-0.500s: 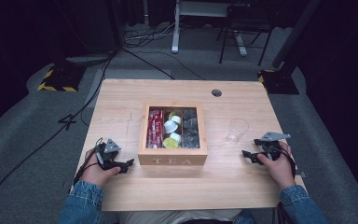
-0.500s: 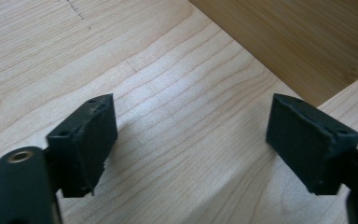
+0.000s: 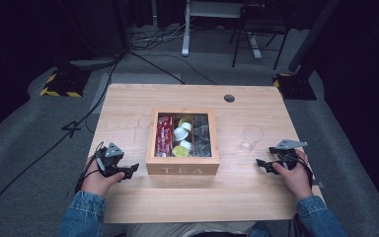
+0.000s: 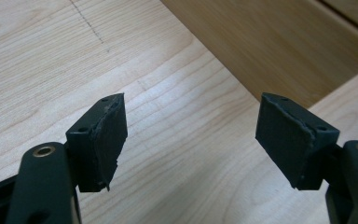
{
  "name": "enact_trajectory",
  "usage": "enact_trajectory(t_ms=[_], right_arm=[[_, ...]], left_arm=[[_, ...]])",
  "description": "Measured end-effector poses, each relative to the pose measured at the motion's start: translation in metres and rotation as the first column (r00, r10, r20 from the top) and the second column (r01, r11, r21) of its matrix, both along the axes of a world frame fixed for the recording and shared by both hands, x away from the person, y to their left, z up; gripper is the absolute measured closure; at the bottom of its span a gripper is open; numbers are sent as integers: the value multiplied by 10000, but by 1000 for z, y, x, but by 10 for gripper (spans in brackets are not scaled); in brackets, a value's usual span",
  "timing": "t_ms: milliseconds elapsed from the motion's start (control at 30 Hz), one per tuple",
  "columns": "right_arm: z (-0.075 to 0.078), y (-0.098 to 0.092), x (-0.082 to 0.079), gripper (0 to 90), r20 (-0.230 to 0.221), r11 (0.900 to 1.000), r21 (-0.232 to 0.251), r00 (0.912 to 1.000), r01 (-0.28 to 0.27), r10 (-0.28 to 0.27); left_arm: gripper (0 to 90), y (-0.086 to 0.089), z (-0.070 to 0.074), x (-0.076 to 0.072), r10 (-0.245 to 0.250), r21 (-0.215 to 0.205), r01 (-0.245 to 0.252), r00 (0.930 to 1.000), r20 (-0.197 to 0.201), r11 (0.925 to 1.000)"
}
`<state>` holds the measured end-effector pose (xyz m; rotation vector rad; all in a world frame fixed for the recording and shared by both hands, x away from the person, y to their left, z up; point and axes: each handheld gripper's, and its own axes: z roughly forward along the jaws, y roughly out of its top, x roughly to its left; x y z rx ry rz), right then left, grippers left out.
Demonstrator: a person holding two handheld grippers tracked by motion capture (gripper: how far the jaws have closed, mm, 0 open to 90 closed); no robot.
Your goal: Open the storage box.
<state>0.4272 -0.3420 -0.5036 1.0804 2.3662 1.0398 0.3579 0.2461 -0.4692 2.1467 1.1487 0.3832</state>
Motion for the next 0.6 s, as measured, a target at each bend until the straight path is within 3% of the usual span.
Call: enact_trajectory(t_ms=[33, 167, 300, 600], right_arm=[[0, 0, 0, 167, 4, 10000, -2, 10000, -2, 2], [0, 0, 0, 166, 2, 10000, 1, 10000, 1, -1], [0, 0, 0, 167, 2, 10000, 2, 10000, -22, 22], [0, 0, 0, 166, 2, 10000, 2, 10000, -23, 23]], left_arm=[[255, -2, 5, -1, -51, 154, 51, 10000, -27, 9999], [257, -5, 15, -3, 33, -132, -29, 9996, 286, 9999], [257, -12, 27, -6, -234, -353, 254, 9981, 563, 9991], [272, -26, 40, -11, -464, -143, 478, 9948, 903, 9988]])
